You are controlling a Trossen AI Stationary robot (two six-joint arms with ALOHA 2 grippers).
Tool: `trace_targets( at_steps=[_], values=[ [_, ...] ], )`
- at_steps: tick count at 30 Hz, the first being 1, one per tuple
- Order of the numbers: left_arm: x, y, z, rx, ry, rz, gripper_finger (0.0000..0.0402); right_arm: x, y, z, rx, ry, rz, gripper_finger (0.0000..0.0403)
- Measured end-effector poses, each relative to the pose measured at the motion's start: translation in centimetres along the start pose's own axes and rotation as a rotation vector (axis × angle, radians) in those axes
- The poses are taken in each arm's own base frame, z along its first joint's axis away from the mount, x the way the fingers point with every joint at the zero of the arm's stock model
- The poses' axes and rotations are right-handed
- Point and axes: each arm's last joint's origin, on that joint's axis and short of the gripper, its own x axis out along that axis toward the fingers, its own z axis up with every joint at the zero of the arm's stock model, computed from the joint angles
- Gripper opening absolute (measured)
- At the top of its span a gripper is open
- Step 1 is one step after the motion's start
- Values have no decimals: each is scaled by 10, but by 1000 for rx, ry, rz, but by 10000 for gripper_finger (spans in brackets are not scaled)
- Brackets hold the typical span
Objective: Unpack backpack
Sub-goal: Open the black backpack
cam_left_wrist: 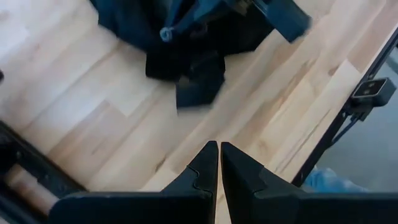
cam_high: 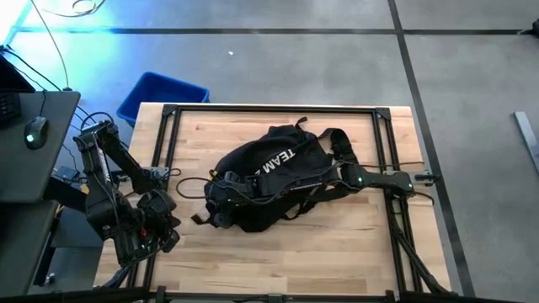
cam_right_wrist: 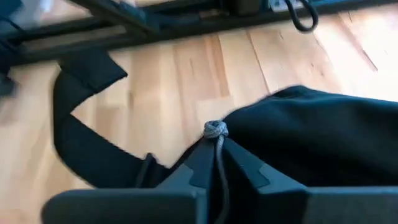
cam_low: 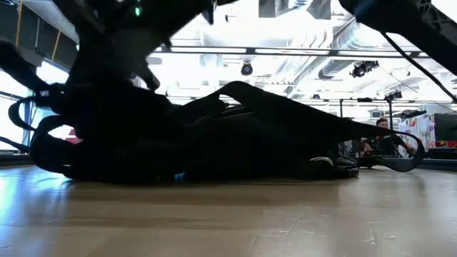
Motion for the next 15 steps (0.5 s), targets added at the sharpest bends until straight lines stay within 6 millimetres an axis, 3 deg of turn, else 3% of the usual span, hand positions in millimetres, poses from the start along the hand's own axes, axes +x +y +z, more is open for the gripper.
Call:
trace_targets(
  at_steps=[9, 15],
  values=[
    [13, 3, 0, 80, -266, -10, 11, -67, 4, 46, 96, -128, -3, 1],
    [38, 8, -8, 111, -459, -31, 59, -86, -3, 55, 123, -130, -27, 0]
  ],
)
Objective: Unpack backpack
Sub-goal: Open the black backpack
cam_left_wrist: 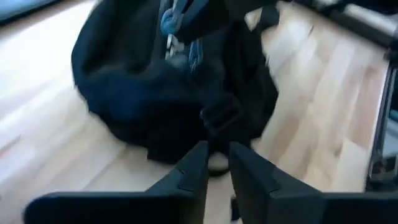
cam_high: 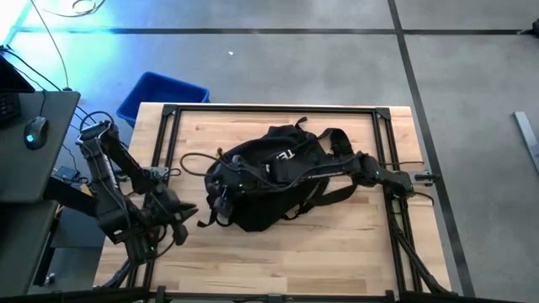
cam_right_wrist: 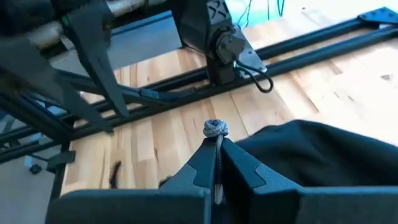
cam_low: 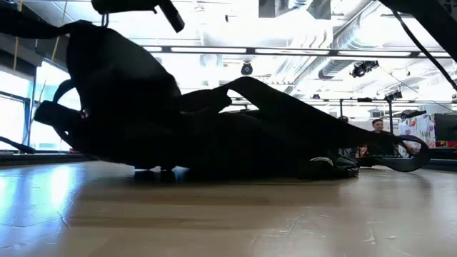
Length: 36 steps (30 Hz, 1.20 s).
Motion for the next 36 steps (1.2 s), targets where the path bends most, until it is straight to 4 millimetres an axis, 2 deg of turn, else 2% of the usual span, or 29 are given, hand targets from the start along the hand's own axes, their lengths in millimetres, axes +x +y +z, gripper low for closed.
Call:
trace_targets(
  at_steps=[3, 7, 13, 18, 22, 25, 27, 32, 33, 36],
  values=[
    [12, 2, -9, -40, -105, -12, 95, 0, -1, 0, 12, 13, 18, 0],
    [28, 3, -17, -100, -158, -12, 147, 0, -2, 0, 10, 20, 26, 0],
    [53, 7, -23, -172, -141, 47, 212, 1, -11, 3, 14, 41, 60, 0],
    [72, 11, -25, -237, -81, 98, 243, 2, -19, 4, 30, 60, 59, 0],
    [88, 12, -32, -298, -88, 77, 247, 3, -21, 5, 48, 64, 57, 0],
    [101, 14, -37, -339, -65, 67, 228, 3, -20, 4, 50, 70, 54, 0],
    [107, 16, -39, -322, -39, 68, 192, 3, -21, 2, 85, 80, 29, 0],
    [113, 22, -42, -262, -17, 100, 34, 2, -20, 1, 112, 74, -1, 0],
    [113, 22, -42, -258, -13, 99, 19, 2, -20, 1, 121, 73, -14, 0],
    [110, 21, -44, -249, 21, 86, 10, -1, -23, -1, 170, 91, -80, 0]
  ],
)
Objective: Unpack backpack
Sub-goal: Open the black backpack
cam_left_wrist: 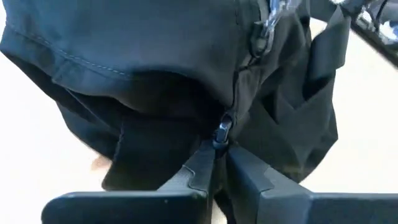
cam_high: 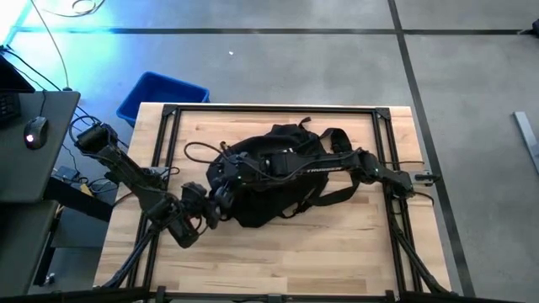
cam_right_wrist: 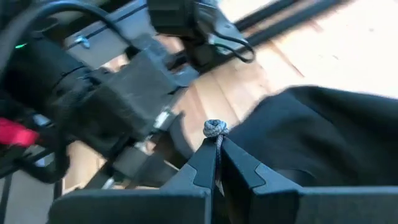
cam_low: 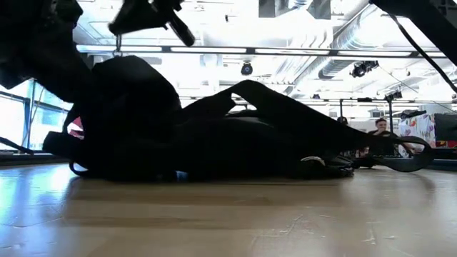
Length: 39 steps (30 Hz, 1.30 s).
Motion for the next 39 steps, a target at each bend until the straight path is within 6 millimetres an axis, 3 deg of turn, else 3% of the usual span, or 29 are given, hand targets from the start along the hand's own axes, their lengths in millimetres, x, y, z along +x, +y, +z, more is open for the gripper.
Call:
trace_targets(
  at_steps=[9, 13, 19, 22, 26, 31, 39],
  values=[
    [-22, 7, -23, 54, 135, -33, 1, -7, -14, -11, -31, 113, -190, 0],
    [-24, 19, -41, 35, 138, -12, 1, -8, -15, -13, -39, 117, -217, 0],
    [-40, 11, -38, -95, -61, -172, 0, -7, -11, -9, -22, 86, -160, 0],
    [-51, 4, -30, -58, -197, -253, 8, -6, -8, -7, -15, 67, -127, 0],
    [-61, -2, -17, -14, -287, -294, 49, -6, -6, -4, -17, 41, -92, 0],
    [-63, -6, -1, 103, -321, -261, 130, -5, -2, 0, -22, 14, -39, 0],
    [-43, -8, 18, 244, -353, -122, 246, -5, -1, 1, -36, 1, -28, 0]
  ],
)
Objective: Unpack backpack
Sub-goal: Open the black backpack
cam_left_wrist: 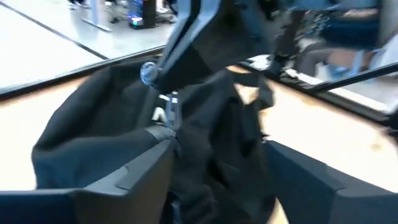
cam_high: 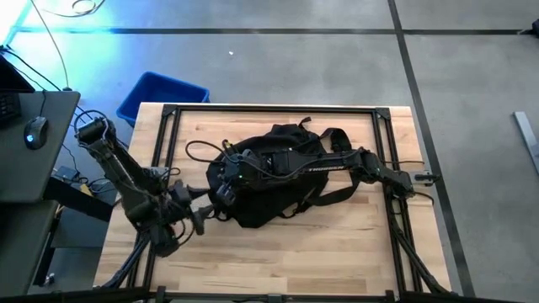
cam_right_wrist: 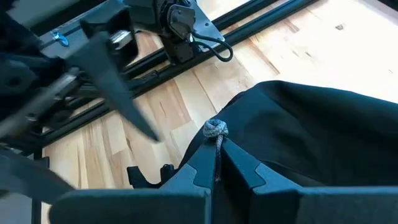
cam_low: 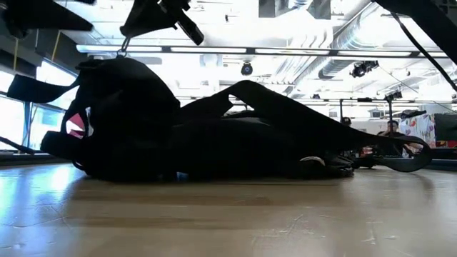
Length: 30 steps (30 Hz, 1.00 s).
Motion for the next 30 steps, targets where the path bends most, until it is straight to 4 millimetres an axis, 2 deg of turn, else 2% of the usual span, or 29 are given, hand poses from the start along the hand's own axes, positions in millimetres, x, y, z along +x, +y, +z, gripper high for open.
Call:
trace_targets(
  at_steps=[5, 12, 15, 18, 23, 24, 30],
  values=[
    [24, 6, -1, 0, 55, 102, 268, 0, 2, -1, -4, 0, 4, 0],
    [46, 10, -7, -28, 108, 195, 267, 0, 4, 0, 4, -17, 16, 0],
    [52, 9, -11, -18, 138, 213, 254, 1, 5, 0, 6, -26, 21, 0],
    [57, 7, -17, 18, 162, 221, 206, 1, 5, 0, 6, -27, 22, 0],
    [59, 3, -22, 64, 212, 199, 45, 2, 5, -1, 5, -20, 20, 0],
    [58, 2, -23, 69, 223, 190, 25, 2, 4, -1, 5, -16, 17, 0],
    [40, -2, -27, 130, 265, 109, 9, 3, -1, -3, 3, 25, -5, 0]
  ],
)
